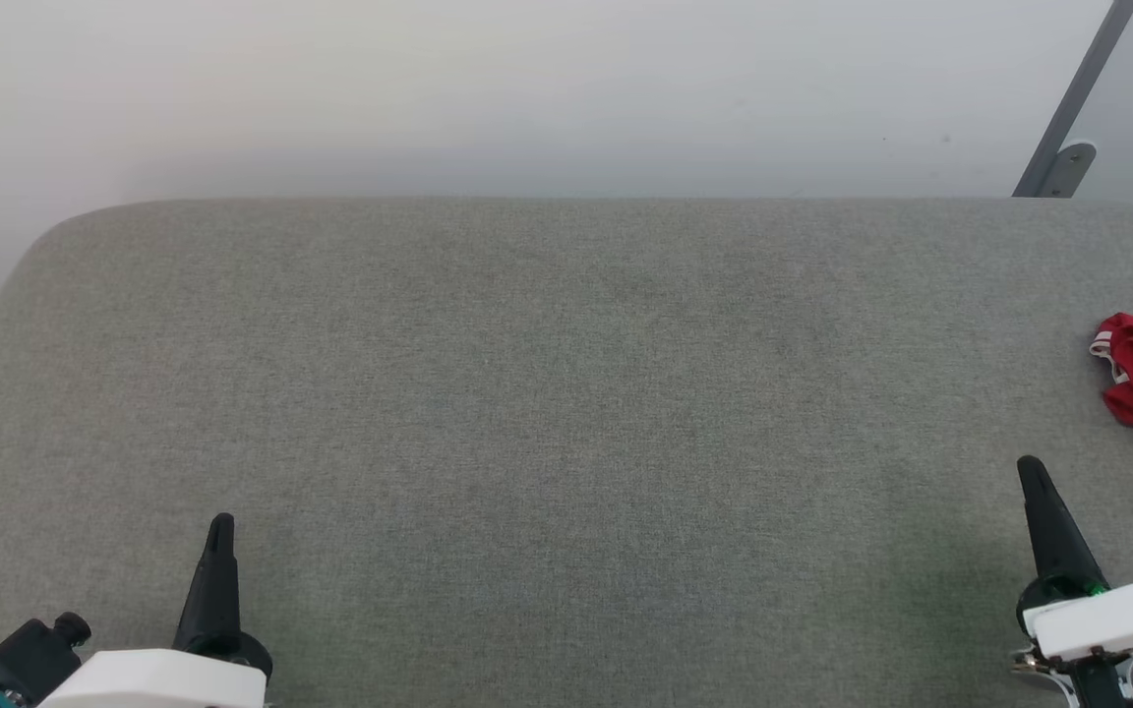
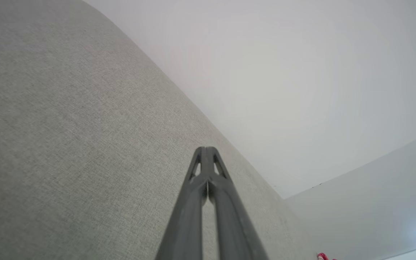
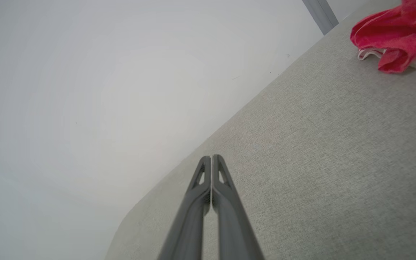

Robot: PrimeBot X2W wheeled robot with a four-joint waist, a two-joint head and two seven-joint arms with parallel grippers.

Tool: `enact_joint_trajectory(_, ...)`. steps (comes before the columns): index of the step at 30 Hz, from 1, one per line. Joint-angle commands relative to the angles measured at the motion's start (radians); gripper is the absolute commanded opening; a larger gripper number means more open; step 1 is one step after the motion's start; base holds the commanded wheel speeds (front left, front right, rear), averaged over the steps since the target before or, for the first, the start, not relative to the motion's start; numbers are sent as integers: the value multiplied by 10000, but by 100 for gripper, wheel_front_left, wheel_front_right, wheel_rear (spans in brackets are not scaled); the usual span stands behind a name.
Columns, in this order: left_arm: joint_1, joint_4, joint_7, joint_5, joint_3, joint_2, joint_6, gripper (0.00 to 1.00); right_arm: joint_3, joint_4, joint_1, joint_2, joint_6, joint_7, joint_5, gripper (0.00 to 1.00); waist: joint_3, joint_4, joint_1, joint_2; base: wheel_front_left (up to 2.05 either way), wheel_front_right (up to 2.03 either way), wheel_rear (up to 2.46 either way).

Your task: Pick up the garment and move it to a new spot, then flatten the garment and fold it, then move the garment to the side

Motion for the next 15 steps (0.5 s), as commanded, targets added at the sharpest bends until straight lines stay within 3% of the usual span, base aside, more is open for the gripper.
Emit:
enact_joint_trajectory(1, -275, -65, 68, -263, 32, 52, 10, 0, -26, -44, -241, -18, 1, 45, 201, 0, -2, -2, 0, 0, 0, 0, 0)
enact_joint_trajectory(15, -556, 131, 479, -1807, 78, -23, 13, 0, -75, 205, -450, 247, 2, 316, 1559, 0, -47, -49, 0, 0, 0, 0, 0)
